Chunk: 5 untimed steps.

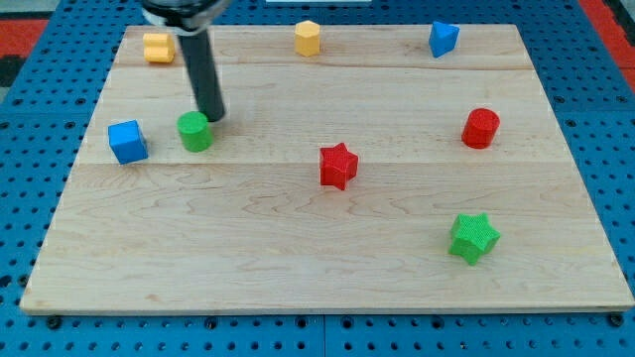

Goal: Push green circle to the bottom center

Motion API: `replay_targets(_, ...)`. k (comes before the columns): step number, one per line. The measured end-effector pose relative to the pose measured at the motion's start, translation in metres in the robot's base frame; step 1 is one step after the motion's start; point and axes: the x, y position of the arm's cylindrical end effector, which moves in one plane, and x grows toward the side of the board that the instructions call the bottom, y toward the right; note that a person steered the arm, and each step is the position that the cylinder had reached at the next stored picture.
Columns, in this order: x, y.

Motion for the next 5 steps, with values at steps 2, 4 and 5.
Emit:
replay_targets(2, 0.056, -0.032)
replay_targets(4, 0.114, -0.039)
replay_targets(5, 0.160, 0.033)
